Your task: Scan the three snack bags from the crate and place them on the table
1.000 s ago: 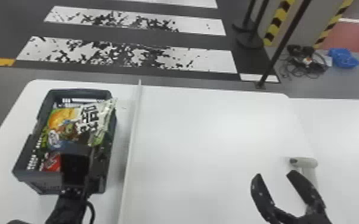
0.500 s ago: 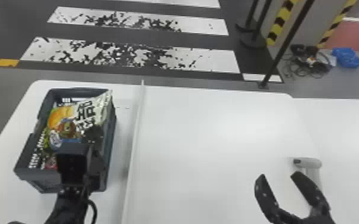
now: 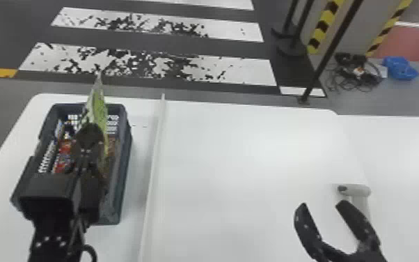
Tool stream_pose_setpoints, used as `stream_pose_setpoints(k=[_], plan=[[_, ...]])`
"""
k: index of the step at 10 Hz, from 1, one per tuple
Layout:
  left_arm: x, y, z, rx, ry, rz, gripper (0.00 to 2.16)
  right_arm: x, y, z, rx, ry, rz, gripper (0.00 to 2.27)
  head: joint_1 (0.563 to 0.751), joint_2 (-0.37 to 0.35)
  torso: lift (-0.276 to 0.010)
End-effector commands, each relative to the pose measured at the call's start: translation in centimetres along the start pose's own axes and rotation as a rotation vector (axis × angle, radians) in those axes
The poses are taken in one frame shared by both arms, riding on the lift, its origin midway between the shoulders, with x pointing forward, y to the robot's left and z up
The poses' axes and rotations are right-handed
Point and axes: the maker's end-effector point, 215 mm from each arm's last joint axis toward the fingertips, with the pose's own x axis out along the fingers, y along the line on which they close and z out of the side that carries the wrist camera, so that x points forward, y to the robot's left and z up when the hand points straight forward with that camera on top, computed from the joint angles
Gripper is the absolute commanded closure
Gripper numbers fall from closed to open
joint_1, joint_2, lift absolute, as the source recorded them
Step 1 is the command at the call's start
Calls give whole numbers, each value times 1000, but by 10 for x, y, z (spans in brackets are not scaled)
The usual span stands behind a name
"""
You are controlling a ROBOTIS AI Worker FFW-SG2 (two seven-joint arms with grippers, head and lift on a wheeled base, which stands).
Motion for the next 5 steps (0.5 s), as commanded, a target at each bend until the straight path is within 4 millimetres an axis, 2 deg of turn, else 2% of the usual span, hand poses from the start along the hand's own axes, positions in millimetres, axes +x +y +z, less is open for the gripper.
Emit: stream_pose_setpoints(k=[1,3,5], plan=[[-13,8,40,8,-65,6,1919,1,-2,1,8,-3,-5,134,695,-119,-37],[-25,5,82,-18,-126,-18,1919,2,-6,2,10,-7,-12,134,695,-128,-37],[-33,-15,108,-54,-139,-94,1919,1,-12,7,15,-21,-23,134,695,-165,-37]])
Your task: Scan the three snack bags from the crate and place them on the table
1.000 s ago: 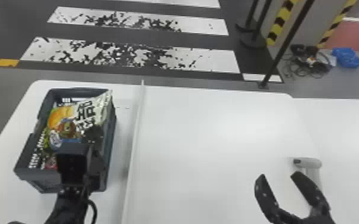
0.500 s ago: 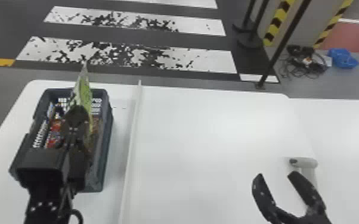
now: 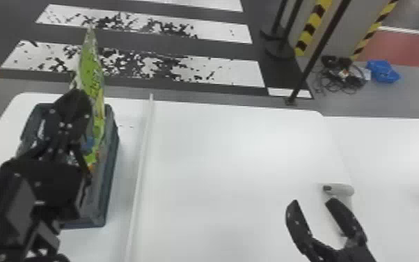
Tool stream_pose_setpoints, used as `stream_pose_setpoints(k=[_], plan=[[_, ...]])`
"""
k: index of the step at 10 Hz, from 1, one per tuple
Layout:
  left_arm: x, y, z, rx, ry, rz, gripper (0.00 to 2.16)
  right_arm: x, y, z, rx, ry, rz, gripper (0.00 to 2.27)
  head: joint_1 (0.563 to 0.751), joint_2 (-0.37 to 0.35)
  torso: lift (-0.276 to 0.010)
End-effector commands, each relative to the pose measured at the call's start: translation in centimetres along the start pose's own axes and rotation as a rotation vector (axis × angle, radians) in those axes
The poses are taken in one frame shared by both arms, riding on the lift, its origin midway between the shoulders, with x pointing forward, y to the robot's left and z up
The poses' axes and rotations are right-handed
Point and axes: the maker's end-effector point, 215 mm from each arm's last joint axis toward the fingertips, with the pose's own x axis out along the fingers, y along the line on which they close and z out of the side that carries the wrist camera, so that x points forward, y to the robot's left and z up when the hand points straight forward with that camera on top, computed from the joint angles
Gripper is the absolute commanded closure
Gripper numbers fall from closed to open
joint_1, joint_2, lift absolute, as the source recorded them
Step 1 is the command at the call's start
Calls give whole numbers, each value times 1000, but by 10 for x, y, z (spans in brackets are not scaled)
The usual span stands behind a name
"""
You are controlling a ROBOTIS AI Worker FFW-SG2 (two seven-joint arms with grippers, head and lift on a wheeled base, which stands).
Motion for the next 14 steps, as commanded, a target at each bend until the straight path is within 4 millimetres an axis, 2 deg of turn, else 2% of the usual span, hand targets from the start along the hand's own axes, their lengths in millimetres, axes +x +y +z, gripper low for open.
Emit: stream_pose_setpoints(k=[1,2,6,8,9,11,14], plan=[[-2,-18,16,-51,-4,-56,1919,-1,-6,5,2,-17,-15,134,695,-199,-37],[-3,-32,14,-98,9,-103,1919,-2,-10,8,-2,-30,-30,134,695,-215,-37],[-7,-107,-28,-378,122,-395,1919,-1,-21,13,-9,-42,-71,134,695,-350,-37],[-10,-142,-66,-494,224,-517,1922,-1,-29,19,-17,-50,-89,134,695,-350,-37],[-14,-163,-88,-547,287,-585,1997,-1,-30,20,-17,-52,-93,134,695,-350,-37],[-24,-198,-126,-658,405,-706,2000,1,-29,22,-21,-58,-92,134,695,-350,-37],[-44,-242,-142,-849,515,-933,2003,1,-32,21,-25,-58,-99,134,695,-350,-37]])
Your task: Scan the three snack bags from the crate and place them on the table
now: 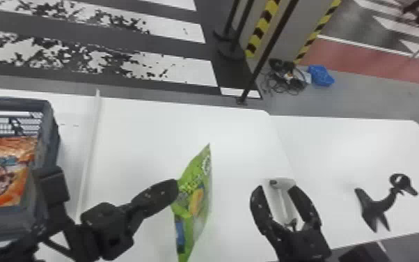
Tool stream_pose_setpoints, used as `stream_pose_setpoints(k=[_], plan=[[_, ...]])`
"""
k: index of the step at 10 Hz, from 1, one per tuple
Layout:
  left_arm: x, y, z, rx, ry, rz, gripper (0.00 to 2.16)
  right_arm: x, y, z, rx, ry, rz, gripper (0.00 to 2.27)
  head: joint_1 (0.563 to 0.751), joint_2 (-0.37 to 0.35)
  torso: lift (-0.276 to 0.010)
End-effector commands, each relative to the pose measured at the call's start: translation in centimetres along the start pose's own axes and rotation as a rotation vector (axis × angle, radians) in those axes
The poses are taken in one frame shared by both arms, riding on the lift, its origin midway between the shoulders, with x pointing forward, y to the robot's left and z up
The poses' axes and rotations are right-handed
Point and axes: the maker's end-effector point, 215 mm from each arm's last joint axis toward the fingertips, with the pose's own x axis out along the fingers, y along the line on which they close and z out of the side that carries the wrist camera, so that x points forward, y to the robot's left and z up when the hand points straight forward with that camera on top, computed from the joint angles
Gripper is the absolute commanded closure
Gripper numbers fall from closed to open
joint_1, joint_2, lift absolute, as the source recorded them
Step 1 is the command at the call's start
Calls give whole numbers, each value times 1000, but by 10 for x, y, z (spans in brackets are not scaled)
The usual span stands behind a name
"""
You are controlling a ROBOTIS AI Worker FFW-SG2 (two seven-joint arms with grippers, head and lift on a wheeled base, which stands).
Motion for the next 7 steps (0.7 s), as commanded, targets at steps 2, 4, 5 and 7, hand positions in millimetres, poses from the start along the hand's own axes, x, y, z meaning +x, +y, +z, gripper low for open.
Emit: stream_pose_setpoints(k=[2,4,5,7], plan=[[21,31,-45,-153,113,-20,2003,2,0,-3,-2,4,0,134,695,-350,-37],[23,58,-56,-135,139,51,2003,4,0,-6,1,6,1,134,695,-350,-37],[24,73,-57,-111,154,91,2003,5,1,-6,1,6,2,134,695,-350,-37],[24,106,-61,-34,181,207,1997,5,1,-7,5,8,2,134,695,-350,-37]])
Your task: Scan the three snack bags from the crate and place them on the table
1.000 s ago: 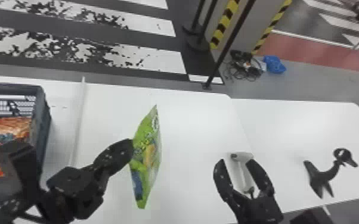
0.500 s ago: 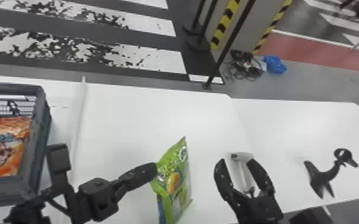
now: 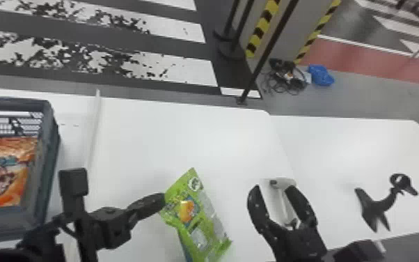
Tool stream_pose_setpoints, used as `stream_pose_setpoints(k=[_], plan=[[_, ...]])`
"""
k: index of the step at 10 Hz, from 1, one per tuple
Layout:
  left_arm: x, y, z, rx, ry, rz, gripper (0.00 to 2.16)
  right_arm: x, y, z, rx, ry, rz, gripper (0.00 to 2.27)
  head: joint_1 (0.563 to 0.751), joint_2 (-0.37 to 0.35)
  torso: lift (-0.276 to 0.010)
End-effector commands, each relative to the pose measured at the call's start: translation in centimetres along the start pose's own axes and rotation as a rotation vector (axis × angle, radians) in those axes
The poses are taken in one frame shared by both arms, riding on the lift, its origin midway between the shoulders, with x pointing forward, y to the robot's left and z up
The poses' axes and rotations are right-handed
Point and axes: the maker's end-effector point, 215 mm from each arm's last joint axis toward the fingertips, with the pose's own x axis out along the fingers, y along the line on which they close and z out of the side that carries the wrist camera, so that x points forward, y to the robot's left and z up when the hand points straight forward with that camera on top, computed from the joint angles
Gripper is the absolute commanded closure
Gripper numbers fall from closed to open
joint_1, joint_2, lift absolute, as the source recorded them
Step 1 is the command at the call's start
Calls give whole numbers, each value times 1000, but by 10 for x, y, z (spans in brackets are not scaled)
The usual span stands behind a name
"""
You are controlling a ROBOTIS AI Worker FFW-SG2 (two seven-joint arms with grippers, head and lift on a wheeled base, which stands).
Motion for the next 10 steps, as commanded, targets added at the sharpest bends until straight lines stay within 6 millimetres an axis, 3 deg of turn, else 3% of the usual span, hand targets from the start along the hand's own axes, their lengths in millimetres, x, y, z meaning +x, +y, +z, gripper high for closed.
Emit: stream_pose_setpoints(k=[1,2,4,5,7,8,10], plan=[[8,24,2,100,6,111,1997,0,0,0,0,1,1,134,695,-350,-37],[13,39,6,168,4,182,1862,0,0,0,0,1,1,134,695,-350,-37],[15,44,12,236,-13,214,-2,0,0,0,0,1,1,134,695,-350,-37],[19,48,12,340,-11,302,-2,0,1,-1,-1,3,3,134,695,-350,-37],[11,64,32,492,-61,465,66,0,1,-1,0,3,4,134,695,-350,-37],[-8,68,50,506,-132,509,66,0,1,-1,-5,3,6,134,695,-350,-37],[-67,60,92,523,-315,554,66,4,4,-14,-3,49,16,134,695,-350,-37]])
